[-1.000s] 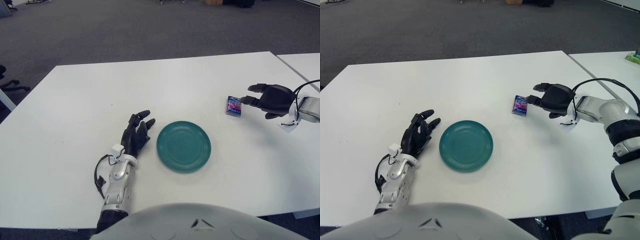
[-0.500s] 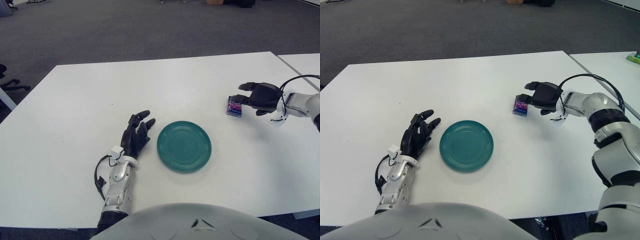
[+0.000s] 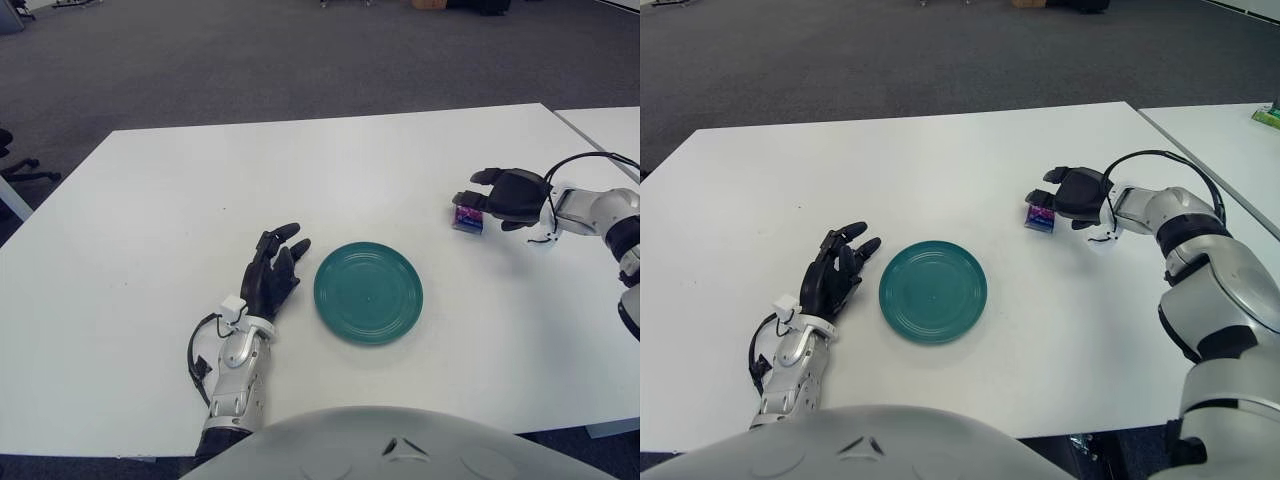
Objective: Put the gum into the plate.
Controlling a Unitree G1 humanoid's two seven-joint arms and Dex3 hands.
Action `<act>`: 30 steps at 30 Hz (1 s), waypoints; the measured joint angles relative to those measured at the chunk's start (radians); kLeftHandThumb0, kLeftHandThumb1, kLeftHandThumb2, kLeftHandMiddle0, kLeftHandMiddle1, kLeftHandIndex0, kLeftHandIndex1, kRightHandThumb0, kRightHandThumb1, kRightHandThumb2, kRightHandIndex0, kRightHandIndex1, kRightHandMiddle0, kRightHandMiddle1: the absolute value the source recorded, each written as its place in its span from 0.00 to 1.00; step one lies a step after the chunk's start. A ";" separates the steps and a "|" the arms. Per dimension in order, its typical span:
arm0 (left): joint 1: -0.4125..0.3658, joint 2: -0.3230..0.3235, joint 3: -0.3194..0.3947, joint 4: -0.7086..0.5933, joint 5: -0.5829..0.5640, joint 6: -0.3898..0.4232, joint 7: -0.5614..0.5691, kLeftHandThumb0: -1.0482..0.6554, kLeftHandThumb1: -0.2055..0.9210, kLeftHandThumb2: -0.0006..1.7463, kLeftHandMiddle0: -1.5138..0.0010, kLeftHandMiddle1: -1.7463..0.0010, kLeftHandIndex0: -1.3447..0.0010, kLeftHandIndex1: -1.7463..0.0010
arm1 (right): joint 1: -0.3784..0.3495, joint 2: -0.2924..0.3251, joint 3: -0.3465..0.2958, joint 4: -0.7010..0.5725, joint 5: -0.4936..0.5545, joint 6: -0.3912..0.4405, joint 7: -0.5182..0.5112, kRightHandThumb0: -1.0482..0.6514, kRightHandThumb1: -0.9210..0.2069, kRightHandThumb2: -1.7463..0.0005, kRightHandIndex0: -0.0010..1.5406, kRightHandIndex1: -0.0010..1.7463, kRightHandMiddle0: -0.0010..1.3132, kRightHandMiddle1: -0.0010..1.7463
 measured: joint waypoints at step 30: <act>0.082 0.002 -0.020 -0.098 -0.052 0.040 0.034 0.14 1.00 0.41 0.70 0.64 0.80 0.38 | 0.003 0.086 0.126 0.092 0.016 0.000 -0.119 0.35 0.17 0.65 0.27 0.01 0.00 0.26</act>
